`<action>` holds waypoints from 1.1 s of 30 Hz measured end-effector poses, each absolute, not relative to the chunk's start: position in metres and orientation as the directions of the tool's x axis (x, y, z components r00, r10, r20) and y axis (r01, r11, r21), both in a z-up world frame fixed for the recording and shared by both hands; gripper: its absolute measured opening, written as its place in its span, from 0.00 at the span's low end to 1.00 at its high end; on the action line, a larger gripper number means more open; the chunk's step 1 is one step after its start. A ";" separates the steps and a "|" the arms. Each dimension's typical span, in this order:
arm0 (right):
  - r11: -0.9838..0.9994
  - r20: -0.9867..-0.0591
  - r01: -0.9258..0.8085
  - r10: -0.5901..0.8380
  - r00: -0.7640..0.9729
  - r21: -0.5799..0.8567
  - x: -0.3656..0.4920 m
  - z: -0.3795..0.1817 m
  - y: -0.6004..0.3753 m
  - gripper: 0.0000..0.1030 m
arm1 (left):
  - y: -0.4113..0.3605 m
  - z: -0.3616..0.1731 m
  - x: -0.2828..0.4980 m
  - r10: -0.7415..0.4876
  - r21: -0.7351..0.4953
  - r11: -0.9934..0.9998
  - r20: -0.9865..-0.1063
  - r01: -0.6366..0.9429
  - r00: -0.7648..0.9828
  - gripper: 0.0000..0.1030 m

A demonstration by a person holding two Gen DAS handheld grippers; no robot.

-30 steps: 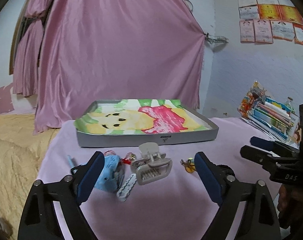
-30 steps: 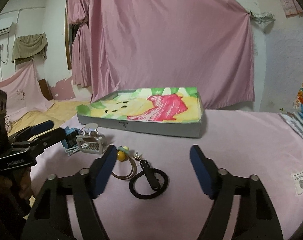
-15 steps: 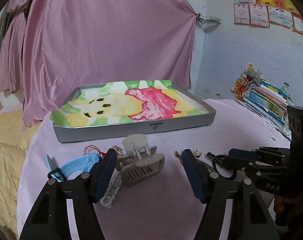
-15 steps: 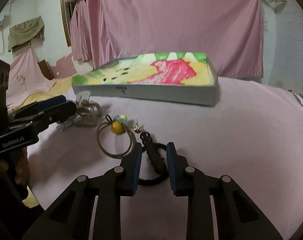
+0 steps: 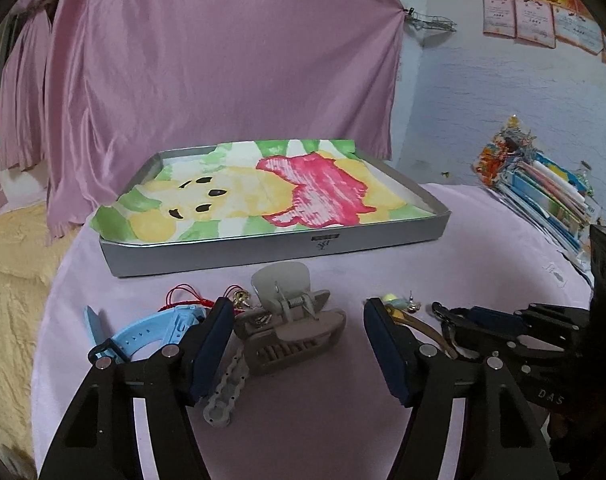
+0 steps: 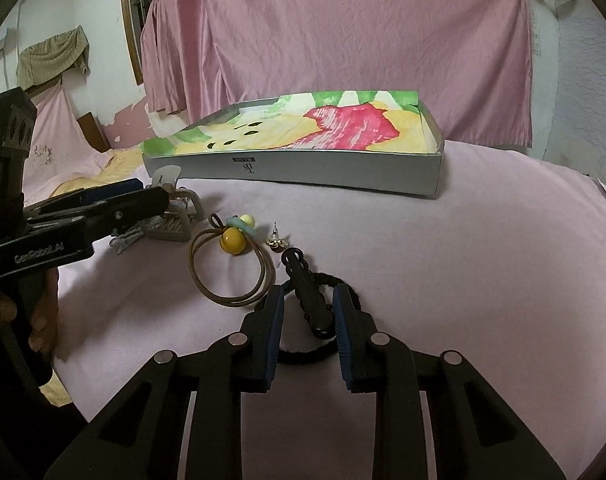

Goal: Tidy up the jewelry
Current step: 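Close left tool on the grey claw clip while right tool grasps the small black clip, then carry both items into the grey tray and open both tools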

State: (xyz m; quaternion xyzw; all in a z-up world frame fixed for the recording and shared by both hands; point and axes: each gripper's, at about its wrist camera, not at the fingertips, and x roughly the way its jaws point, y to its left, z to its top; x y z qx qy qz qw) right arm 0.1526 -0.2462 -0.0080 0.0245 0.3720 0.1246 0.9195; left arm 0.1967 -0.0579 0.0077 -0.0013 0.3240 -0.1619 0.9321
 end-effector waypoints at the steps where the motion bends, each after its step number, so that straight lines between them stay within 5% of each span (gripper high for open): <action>1: 0.967 -0.678 -0.211 0.249 0.692 0.139 0.152 -0.008 -0.247 0.22 | -0.060 0.007 0.197 -0.296 -0.102 0.950 -0.606 0.297 0.739 0.55; 8: 0.968 -0.677 -0.211 0.246 0.694 0.135 0.152 -0.007 -0.246 0.21 | -0.064 0.009 0.191 -0.245 -0.052 0.962 -0.593 0.267 0.767 0.31; 10: 0.970 -0.677 -0.204 0.237 0.697 0.130 0.151 -0.007 -0.247 0.13 | -0.065 0.009 0.189 -0.229 -0.039 0.966 -0.592 0.256 0.773 0.31; 33: 0.952 -0.551 -0.276 0.302 0.778 0.133 0.156 0.034 -0.252 0.13 | -0.057 0.043 0.176 -0.242 -0.074 0.969 -0.464 0.235 0.852 0.31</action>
